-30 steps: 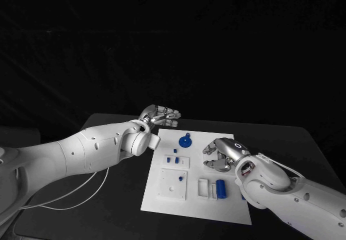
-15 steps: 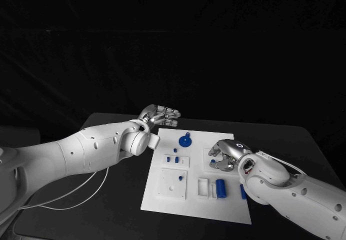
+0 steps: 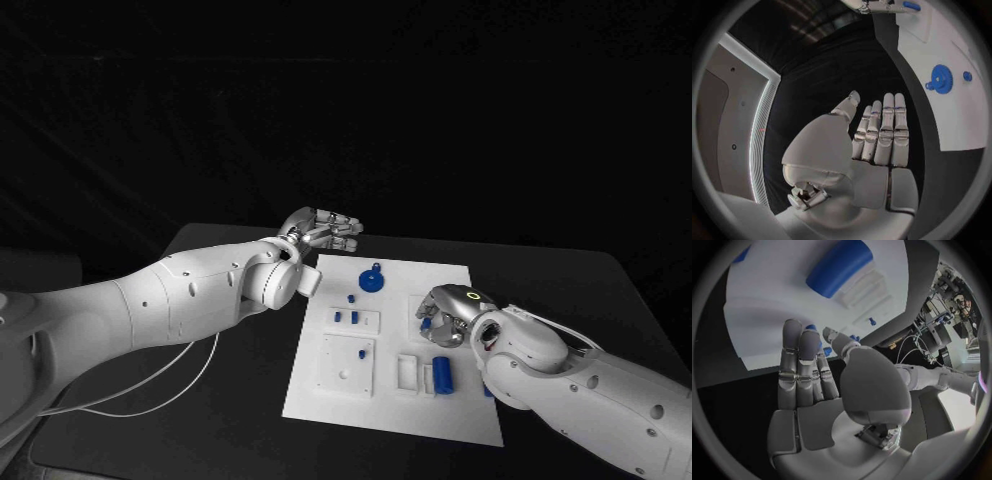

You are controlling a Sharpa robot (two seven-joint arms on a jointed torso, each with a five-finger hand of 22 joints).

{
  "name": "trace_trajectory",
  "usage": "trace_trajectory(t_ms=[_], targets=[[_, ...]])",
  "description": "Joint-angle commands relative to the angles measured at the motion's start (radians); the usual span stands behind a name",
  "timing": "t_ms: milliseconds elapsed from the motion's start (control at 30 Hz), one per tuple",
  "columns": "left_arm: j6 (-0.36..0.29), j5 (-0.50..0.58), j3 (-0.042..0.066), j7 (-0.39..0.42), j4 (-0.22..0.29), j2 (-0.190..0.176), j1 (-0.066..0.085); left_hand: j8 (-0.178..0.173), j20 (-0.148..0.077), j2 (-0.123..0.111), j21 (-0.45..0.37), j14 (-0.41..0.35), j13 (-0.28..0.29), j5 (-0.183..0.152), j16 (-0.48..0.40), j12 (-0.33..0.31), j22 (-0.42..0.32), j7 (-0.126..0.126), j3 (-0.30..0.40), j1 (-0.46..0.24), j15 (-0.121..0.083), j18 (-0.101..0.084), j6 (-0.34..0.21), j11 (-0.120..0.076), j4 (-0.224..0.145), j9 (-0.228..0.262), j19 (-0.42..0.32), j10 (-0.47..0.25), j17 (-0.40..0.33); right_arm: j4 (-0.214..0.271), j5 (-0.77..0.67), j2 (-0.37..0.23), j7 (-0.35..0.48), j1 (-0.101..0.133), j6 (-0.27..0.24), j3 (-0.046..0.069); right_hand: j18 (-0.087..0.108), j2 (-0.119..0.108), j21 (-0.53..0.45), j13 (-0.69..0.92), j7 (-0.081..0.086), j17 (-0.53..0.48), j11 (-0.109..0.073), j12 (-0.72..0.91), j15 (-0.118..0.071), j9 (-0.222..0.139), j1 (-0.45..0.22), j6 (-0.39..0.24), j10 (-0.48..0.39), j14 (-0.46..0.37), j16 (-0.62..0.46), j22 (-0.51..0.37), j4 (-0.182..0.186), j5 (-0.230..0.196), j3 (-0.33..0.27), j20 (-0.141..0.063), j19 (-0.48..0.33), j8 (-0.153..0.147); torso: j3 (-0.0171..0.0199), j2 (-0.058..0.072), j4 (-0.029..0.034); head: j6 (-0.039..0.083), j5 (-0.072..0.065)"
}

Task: Assemble the parts on the task board

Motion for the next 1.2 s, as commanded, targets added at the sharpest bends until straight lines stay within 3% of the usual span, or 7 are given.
trace_trajectory(t_ms=[33,333,467,900,1200], targets=[[0.013,0.005,0.001,0.015,0.004,0.0,0.002,0.003,0.003,0.008,0.002,-0.006,0.001,-0.003,-0.002,0.0,-0.001,-0.003,-0.006,0.0,0.001,-0.003,-0.006,-0.003,-0.001,0.002,0.0,-0.007,0.001,-0.011,-0.013,0.006,0.006,0.0,0.01,-0.002,0.003,0.004,0.003,0.0,0.0,0.001,-0.003,-0.003,0.005,-0.001,-0.01,0.013,0.015,-0.002,0.004,0.003,-0.001,-0.012,0.028,0.0,0.033,-0.001,-0.0006,0.0,-0.0006,-0.001,0.001],[0.013,0.005,0.001,0.015,0.004,-0.001,0.002,0.003,0.003,0.008,0.002,-0.006,0.001,-0.003,-0.002,0.0,-0.001,-0.003,-0.006,0.0,0.001,-0.003,-0.006,-0.003,-0.001,0.002,0.0,-0.007,0.001,-0.025,-0.01,0.019,0.015,0.0,-0.012,-0.006,-0.004,0.017,0.008,0.0,-0.006,0.005,-0.017,-0.002,-0.002,0.001,-0.015,0.062,0.067,-0.001,0.008,0.014,0.002,-0.03,0.078,-0.006,0.033,0.0,0.0,-0.001,-0.0015,-0.005,0.004],[0.013,0.005,0.001,0.014,0.003,-0.002,0.002,0.003,0.004,0.01,0.002,-0.007,0.001,-0.003,-0.002,0.0,-0.007,-0.003,-0.009,-0.002,0.001,-0.003,-0.007,-0.002,-0.002,0.002,0.001,-0.008,0.001,-0.028,-0.025,0.019,0.004,0.0,-0.021,-0.007,-0.01,0.039,0.014,0.002,-0.01,0.009,-0.027,-0.002,-0.011,0.001,0.004,0.09,0.107,-0.002,0.011,0.025,-0.013,-0.075,0.114,-0.015,0.031,-0.001,-0.0002,0.0,-0.0016,-0.005,0.003],[0.015,0.005,0.001,0.011,0.002,-0.003,0.002,0.003,0.004,0.01,0.002,-0.008,0.001,-0.003,-0.002,0.0,-0.008,-0.003,-0.01,-0.002,0.002,-0.003,-0.007,-0.002,-0.001,0.002,0.001,-0.008,0.001,-0.032,-0.056,0.018,0.0,0.0,-0.062,-0.008,-0.017,0.062,0.03,0.004,-0.026,0.019,-0.047,-0.001,-0.028,0.004,0.042,0.147,0.183,-0.007,0.008,0.067,-0.068,-0.103,0.176,-0.035,0.015,0.0,0.0001,-0.001,-0.0019,-0.006,0.004],[0.016,0.005,0.001,0.01,0.002,-0.005,0.002,0.003,0.004,0.01,0.002,-0.008,0.001,-0.003,-0.002,0.0,-0.008,-0.003,-0.01,-0.002,0.002,-0.003,-0.007,-0.002,-0.001,0.002,0.001,-0.008,0.001,-0.014,-0.07,0.007,0.009,0.0,-0.107,-0.008,-0.024,0.063,0.038,0.005,-0.034,0.027,-0.056,0.0,-0.036,0.005,0.037,0.171,0.219,-0.004,0.0,0.096,-0.081,-0.103,0.194,-0.044,0.008,0.0,0.0,0.0,-0.0014,-0.006,0.005]])
